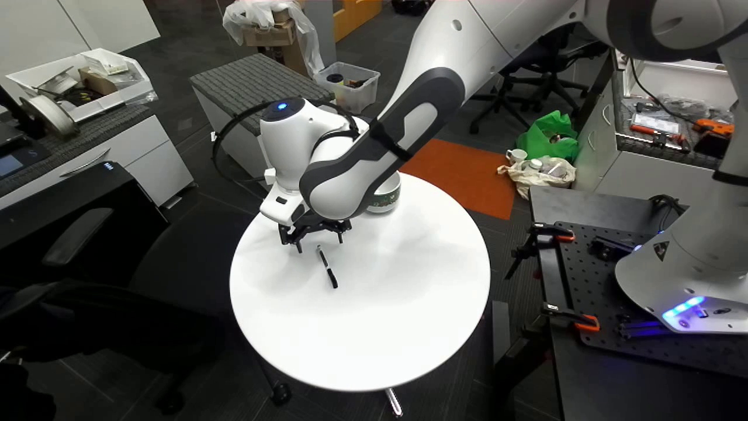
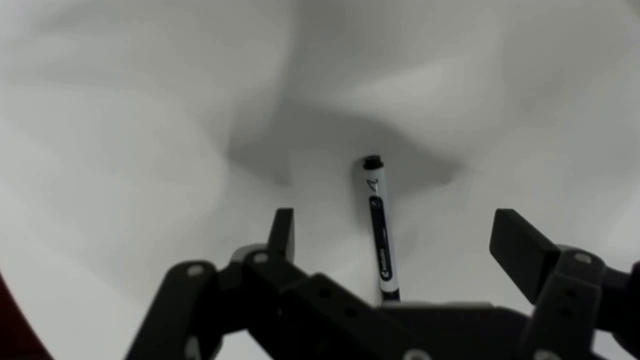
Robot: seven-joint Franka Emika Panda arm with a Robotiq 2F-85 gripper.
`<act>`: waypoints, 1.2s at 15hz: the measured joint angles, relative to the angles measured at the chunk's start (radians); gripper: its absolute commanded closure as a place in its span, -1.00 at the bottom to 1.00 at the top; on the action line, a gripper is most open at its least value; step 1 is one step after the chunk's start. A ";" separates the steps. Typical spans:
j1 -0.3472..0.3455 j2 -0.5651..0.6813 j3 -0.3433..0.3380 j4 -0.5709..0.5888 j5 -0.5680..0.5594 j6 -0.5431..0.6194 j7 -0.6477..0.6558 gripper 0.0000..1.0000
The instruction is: Pick up the pen from the table and put it in the bowl
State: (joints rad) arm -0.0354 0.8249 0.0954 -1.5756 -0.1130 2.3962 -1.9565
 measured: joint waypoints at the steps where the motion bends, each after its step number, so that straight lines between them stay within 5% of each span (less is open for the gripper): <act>1: 0.003 0.009 0.000 0.014 0.000 -0.007 0.000 -1.00; 14: 0.031 0.110 -0.001 0.155 0.000 -0.121 0.004 -1.00; 16: 0.031 0.123 -0.002 0.167 0.000 -0.121 0.004 -0.46; 18: 0.031 0.133 -0.002 0.178 0.000 -0.121 0.004 -0.14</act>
State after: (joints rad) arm -0.0043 0.9581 0.0931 -1.3973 -0.1132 2.2752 -1.9528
